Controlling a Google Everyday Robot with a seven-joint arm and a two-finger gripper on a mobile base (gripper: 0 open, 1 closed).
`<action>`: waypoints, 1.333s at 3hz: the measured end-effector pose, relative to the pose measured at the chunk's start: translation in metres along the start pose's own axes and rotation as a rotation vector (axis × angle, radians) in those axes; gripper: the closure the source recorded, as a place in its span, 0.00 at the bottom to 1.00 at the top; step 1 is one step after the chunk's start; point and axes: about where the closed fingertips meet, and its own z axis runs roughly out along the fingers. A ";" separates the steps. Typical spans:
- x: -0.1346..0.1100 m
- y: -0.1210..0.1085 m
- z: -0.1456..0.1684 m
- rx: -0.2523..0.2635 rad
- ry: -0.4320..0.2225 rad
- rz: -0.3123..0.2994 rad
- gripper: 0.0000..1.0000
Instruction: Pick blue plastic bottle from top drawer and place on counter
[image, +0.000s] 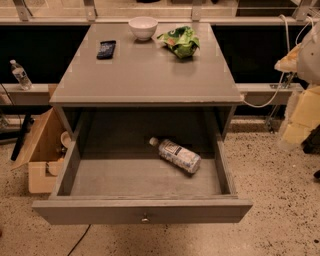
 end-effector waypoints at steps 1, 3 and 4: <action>-0.003 0.000 0.006 -0.007 -0.009 0.008 0.00; -0.050 0.004 0.114 -0.098 -0.122 0.160 0.00; -0.078 0.002 0.167 -0.107 -0.204 0.272 0.00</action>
Offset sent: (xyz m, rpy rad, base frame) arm 0.0413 0.0643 -0.1056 0.2360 0.1193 -0.0834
